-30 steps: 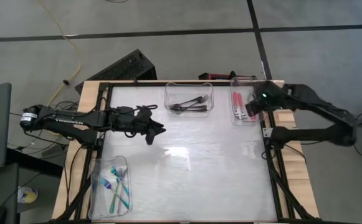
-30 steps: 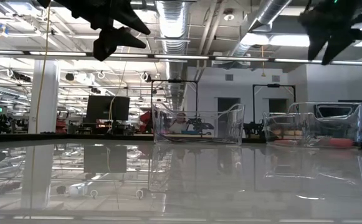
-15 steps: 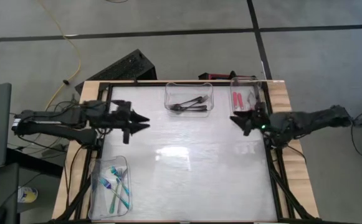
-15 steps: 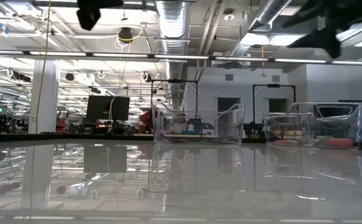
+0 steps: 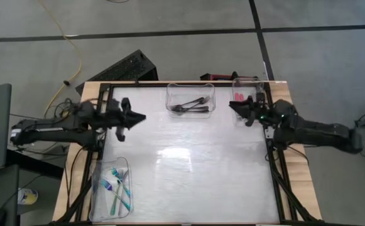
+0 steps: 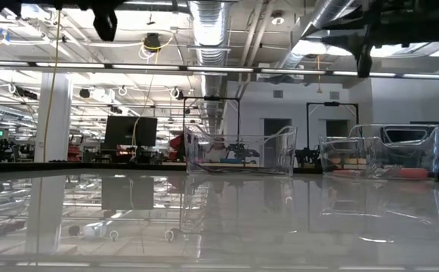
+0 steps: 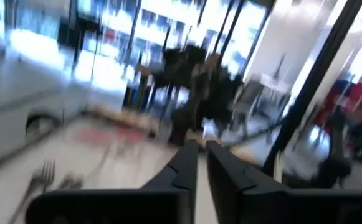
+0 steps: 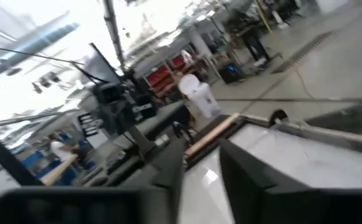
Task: Sort silverware by color (type)
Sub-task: Return to Home Position
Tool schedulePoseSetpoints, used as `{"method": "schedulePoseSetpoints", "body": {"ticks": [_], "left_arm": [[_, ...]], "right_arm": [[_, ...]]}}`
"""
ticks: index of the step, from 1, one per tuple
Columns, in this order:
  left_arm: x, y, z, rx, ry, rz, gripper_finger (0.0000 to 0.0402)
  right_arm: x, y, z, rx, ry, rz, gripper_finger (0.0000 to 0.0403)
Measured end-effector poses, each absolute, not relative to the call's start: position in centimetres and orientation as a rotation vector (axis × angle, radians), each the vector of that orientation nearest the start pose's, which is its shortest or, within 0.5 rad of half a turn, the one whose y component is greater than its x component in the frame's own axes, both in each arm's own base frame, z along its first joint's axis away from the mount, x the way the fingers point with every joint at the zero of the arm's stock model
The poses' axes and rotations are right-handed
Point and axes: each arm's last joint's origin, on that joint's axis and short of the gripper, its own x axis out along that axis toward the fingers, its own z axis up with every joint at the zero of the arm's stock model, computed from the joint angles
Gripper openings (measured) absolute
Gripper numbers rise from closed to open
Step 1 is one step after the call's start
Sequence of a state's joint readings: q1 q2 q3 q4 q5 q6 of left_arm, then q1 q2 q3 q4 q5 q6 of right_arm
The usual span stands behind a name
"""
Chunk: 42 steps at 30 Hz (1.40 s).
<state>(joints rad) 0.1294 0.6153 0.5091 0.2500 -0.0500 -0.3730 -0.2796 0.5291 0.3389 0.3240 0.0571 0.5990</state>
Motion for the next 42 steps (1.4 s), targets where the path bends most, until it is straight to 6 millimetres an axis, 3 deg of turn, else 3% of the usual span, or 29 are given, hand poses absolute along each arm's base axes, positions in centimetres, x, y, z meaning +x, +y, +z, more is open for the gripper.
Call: {"method": "schedulePoseSetpoints", "body": {"ticks": [4,6,12,16,22,25,32,42], "left_arm": [[13.1,2.6,30.8,-0.355,-0.269,0.160,0.0006],[12.3,2.7,30.5,-0.361,-0.290,0.163,0.0002],[10.3,2.3,27.5,-0.453,-0.347,0.147,0.0000],[10.1,2.2,24.3,-0.544,-0.390,0.152,0.0000],[10.4,2.1,20.5,-0.594,-0.440,0.128,0.0000],[10.4,2.1,20.4,-0.574,-0.430,0.151,0.0000],[10.1,2.0,20.2,-0.494,-0.398,0.153,0.0000],[9.2,1.9,19.3,-0.500,-0.330,0.190,0.0000]], "right_arm": [[11.8,-4.8,27.0,0.545,-0.280,-0.229,0.0048],[11.0,-4.8,27.3,0.514,-0.294,-0.227,0.0017],[8.5,-3.8,26.4,0.503,-0.237,-0.313,0.0017],[8.2,-3.3,23.8,0.521,-0.233,-0.392,0.0014],[9.5,-2.8,19.2,0.543,-0.288,-0.385,0.0014],[9.7,-2.7,18.4,0.543,-0.264,-0.387,0.0014],[9.4,-2.5,18.5,0.484,-0.247,-0.367,0.0014],[9.4,-2.0,17.3,0.466,-0.163,-0.357,0.0014]]}}
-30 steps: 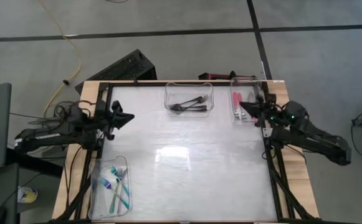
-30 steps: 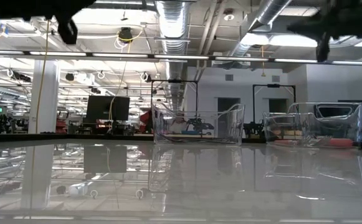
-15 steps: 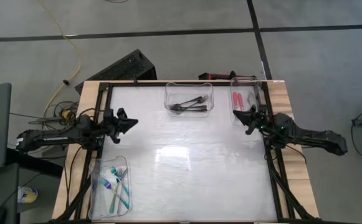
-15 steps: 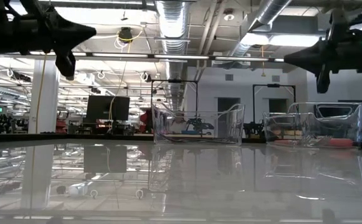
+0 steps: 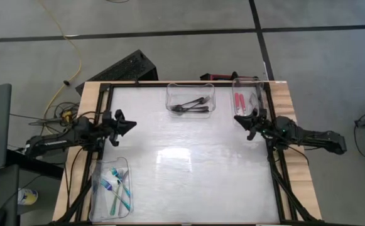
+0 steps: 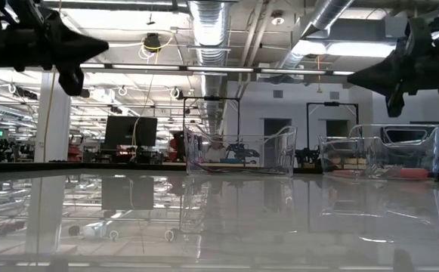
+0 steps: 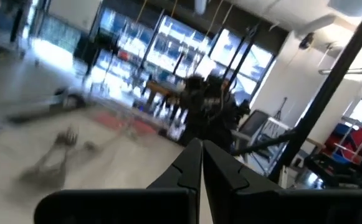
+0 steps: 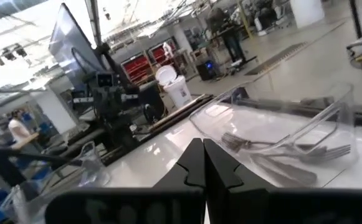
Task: Sort silverware by color (type)
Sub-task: Return to Home Position
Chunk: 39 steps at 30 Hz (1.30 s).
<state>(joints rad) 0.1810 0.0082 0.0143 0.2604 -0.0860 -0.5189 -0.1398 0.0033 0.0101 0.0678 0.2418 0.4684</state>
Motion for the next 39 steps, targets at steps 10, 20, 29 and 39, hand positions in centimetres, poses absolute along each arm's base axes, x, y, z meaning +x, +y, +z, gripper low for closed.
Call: {"method": "schedulePoseSetpoints", "body": {"ticks": [10,20,29,39], "left_arm": [[9.4,2.0,18.1,-0.453,-0.203,0.223,0.0000],[9.5,1.7,17.2,-0.292,-0.076,0.142,0.0000],[9.5,1.9,17.0,-0.337,-0.062,0.221,0.0000],[9.5,1.9,17.0,-0.340,-0.063,0.223,0.0000]], "right_arm": [[9.2,-1.9,17.5,0.260,-0.032,-0.391,0.0017],[8.7,-1.7,16.7,0.261,0.203,-0.369,0.0026],[8.9,-1.7,16.5,0.240,0.242,-0.366,0.0038],[8.9,-1.7,16.4,0.238,0.242,-0.366,0.0040]]}}
